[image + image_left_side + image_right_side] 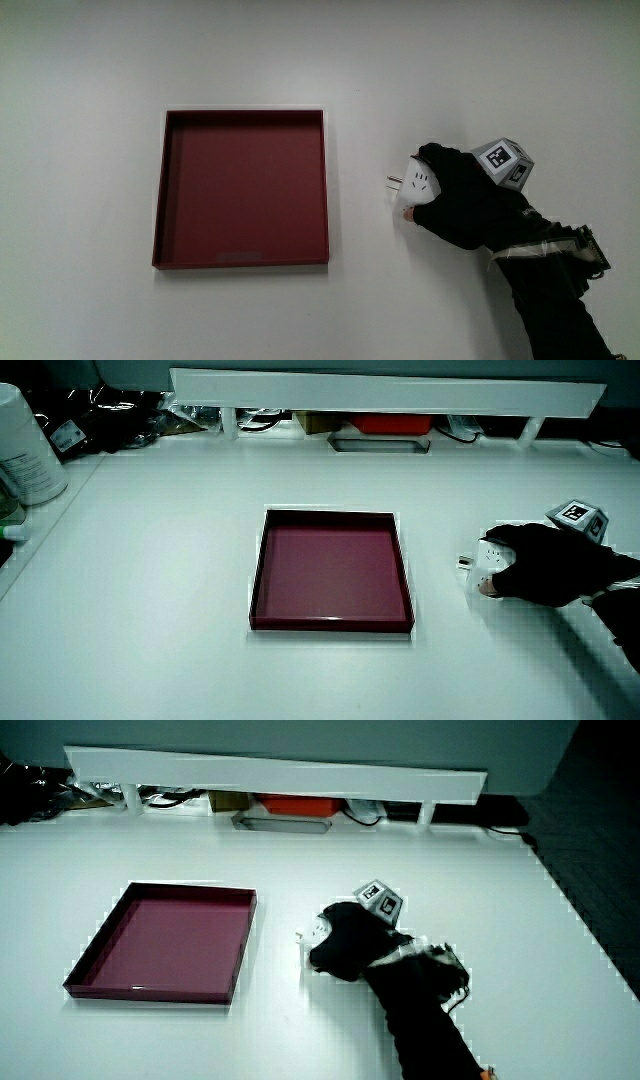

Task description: Place socket

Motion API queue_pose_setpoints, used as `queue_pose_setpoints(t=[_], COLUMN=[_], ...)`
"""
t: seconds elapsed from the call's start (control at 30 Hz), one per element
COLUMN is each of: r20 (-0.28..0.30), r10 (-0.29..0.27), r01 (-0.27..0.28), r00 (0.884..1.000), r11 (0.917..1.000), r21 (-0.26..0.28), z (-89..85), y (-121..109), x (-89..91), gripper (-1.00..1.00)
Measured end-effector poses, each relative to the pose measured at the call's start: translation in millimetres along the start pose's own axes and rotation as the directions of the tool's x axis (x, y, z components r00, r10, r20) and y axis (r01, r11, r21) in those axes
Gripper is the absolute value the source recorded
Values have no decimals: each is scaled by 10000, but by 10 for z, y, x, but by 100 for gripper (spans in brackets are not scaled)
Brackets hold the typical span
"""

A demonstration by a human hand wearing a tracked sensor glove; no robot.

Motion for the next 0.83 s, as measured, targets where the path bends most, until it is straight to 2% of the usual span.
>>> queue_pose_setpoints(t=[0.17, 0.2, 0.23, 0.33, 0.43, 0.5, 0.6, 0.63, 0.67, 0.7, 0.77, 0.83], r20=[-186, -200, -236, -207, -176, 188, 329, 509, 895, 924, 1552, 1899], r10=[62, 32, 75, 75, -77, -93, -48, 197, -260, -151, -449, -1033], r01=[-61, -28, -74, -72, 74, 101, 68, -173, 297, 169, 457, 1004], r00=[9998, 9998, 9997, 9998, 9998, 9998, 9994, 9985, 9956, 9956, 9869, 9764], r11=[10000, 9998, 10000, 9999, 9998, 9989, 9982, 9988, 9987, 9997, 9990, 9946], r21=[51, 209, 48, 107, -201, -450, -596, -468, -403, -184, -17, 245], z=[-13, -19, -24, -14, -30, -41, -14, -3, 12, -3, -20, -90], y=[-30, -33, -37, -50, -43, -88, -306, -385, -486, -556, -707, -849], x=[31, 40, 26, 9, 64, 50, -6, -16, -53, -28, -5, 94], gripper=[0, 0, 0, 0, -27, -45, -73, -82, -91, -100, -100, -100])
